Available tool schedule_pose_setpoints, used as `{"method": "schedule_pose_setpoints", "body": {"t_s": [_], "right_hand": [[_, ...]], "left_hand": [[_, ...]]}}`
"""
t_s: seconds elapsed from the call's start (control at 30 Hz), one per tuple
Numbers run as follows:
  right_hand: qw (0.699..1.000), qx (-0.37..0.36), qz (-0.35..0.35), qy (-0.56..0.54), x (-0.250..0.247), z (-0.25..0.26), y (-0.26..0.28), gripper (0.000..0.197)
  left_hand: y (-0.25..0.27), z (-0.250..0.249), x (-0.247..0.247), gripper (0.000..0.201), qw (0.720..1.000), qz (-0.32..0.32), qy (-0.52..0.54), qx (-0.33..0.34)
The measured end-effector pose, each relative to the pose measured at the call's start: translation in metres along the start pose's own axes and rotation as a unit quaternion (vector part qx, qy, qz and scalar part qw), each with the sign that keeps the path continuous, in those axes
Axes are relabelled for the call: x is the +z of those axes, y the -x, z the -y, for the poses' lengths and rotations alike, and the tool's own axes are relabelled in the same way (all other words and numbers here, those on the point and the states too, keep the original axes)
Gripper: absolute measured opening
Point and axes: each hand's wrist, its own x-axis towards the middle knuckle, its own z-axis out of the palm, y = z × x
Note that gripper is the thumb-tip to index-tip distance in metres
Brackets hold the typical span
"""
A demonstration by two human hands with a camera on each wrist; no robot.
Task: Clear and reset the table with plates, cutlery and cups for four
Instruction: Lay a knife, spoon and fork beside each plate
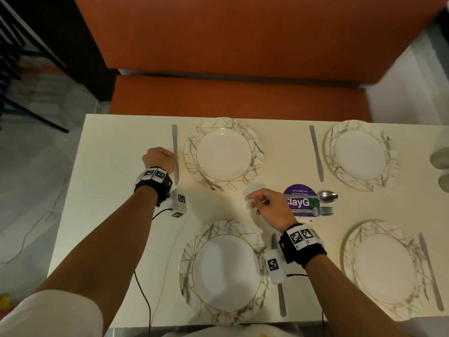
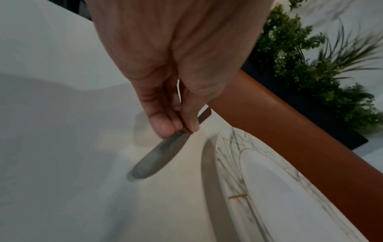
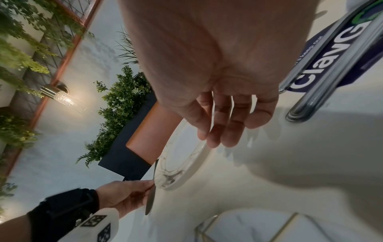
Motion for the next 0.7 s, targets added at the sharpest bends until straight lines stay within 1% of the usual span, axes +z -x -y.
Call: {"method": "schedule_pose_setpoints", "body": {"t_s": [0.07, 0.23, 0.3, 0.4, 0.5, 0.7], "right_hand": [[1.0, 0.0, -0.003, -0.001, -0.001, -0.004, -0.002, 0.023], [1.0, -0.001, -0.009, 0.012, -0.002, -0.009, -0.004, 0.023], [1.0, -0.001, -0.01, 0.01, -0.002, -0.008, -0.003, 0.022], [1.0, -0.006, -0.01, 0.012, -0.003, -0.009, -0.001, 0.022], [1.0, -0.007, -0.006, 0.018, -0.002, -0.014, 0.0, 0.022], [1.0, 0.004, -0.012, 0.021, 0.0, -0.022, 0.002, 0.022]], "left_hand": [[-0.008, 0.003, 0.003, 0.014, 1.0, -0.002, -0.002, 0.007], [-0.005, 0.0, 0.003, 0.008, 1.0, -0.007, 0.006, 0.019], [-0.003, 0.001, 0.004, 0.007, 0.999, -0.016, 0.001, 0.029], [0.002, 0.0, 0.007, 0.01, 0.998, -0.038, -0.006, 0.048], [0.004, 0.001, 0.008, 0.007, 0.997, -0.054, -0.008, 0.059], [0.006, 0.0, 0.006, 0.009, 0.997, -0.05, 0.004, 0.063]]}}
